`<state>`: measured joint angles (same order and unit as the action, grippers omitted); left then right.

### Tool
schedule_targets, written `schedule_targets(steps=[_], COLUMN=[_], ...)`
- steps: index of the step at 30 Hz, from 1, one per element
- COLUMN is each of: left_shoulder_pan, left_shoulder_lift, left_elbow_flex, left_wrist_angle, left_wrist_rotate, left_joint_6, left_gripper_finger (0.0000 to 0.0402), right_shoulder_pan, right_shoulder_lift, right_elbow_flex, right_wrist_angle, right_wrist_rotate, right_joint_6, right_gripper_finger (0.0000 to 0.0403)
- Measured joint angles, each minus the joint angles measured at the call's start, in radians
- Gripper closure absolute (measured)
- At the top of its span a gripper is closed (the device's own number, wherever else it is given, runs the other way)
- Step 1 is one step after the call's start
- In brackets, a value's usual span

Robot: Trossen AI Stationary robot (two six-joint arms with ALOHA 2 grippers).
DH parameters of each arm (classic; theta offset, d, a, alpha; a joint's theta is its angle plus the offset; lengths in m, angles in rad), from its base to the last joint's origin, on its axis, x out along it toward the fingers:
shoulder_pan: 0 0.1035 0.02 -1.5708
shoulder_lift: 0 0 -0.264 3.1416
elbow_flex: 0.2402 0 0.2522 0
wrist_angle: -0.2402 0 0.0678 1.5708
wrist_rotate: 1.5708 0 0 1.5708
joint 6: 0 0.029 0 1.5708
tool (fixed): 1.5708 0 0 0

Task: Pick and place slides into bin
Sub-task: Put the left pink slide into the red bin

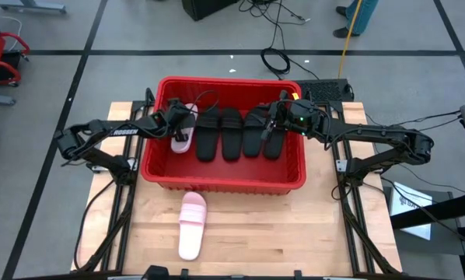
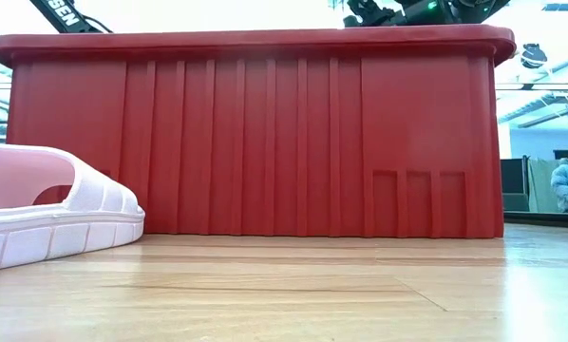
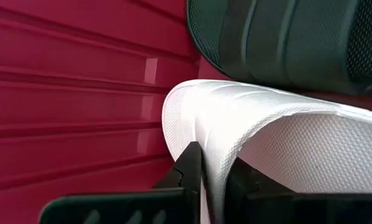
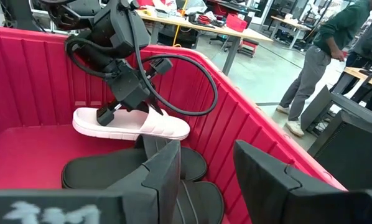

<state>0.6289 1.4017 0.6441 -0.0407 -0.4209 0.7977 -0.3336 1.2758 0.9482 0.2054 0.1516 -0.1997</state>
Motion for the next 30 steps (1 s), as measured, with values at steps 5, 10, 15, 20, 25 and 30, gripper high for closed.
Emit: schedule_targets(steps=[5,10,15,20,25,30], left_shoulder_pan=[0.000,-0.002,-0.007,-0.039,-0.062,-0.055], left_shoulder_lift=[0.000,0.000,-0.001,-0.027,-0.066,-0.073], left_elbow_flex=[0.000,0.000,0.000,0.000,0.000,0.000], left_wrist_angle=[-0.001,-0.001,-0.003,-0.008,-0.024,-0.044], left_wrist_rotate=[-0.029,-0.030,-0.033,-0.089,-0.100,-0.101], left_joint_6=[0.033,0.031,0.027,0.035,0.033,0.029], left_gripper_finger=[0.0351,0.0309,0.0263,0.0231,0.0215,0.0211], right_shoulder_pan=[0.001,0.001,0.001,0.001,0.002,0.002], right_shoulder_lift=[0.000,0.000,0.000,0.000,0.000,0.000], right_elbow_flex=[0.000,0.000,0.000,0.000,0.000,0.000], right_wrist_angle=[0.000,0.000,-0.001,-0.001,-0.001,-0.001], right_wrist_rotate=[0.000,0.000,-0.002,-0.054,-0.077,-0.078], right_joint_6=[0.004,0.009,0.016,0.020,0.024,0.031], right_gripper_finger=[0.0264,0.0264,0.0264,0.0264,0.0264,0.0264])
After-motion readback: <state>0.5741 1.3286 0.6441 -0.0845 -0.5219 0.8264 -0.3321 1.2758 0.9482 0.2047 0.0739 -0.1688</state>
